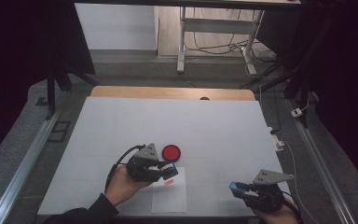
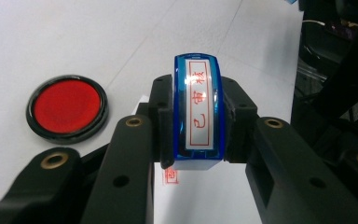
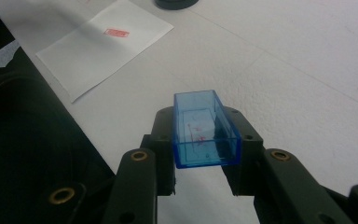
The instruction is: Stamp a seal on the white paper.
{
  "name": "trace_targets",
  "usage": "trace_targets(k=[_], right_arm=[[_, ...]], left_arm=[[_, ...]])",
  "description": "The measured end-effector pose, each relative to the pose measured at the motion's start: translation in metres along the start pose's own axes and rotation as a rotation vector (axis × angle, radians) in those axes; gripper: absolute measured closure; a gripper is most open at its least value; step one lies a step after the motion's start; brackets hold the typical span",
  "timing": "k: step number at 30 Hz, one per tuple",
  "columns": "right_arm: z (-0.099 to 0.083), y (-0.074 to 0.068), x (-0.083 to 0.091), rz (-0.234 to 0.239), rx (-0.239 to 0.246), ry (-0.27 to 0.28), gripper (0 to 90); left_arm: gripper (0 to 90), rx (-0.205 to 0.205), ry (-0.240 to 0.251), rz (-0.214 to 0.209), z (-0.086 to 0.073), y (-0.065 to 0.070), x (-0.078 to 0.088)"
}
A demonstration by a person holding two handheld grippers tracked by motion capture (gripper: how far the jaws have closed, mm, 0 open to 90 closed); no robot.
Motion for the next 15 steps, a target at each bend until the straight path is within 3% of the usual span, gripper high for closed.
trace_targets(k=[15], right_arm=[[0.001, 0.000, -0.001, 0.006, -0.002, -0.007, 68.2]], left_arm=[[69.9, -0.035, 0.101, -0.056, 0.014, 0.009, 0.027]])
Point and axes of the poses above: each handheld gripper's, and its own axes: x roughly backward along the jaws, z roughly out of its top, y roughly to its right, the point moved 7 cm from there along -x, roughly forward along the jaws, and after that the axes turned 8 degrees about -z, right-handed, at the moved point
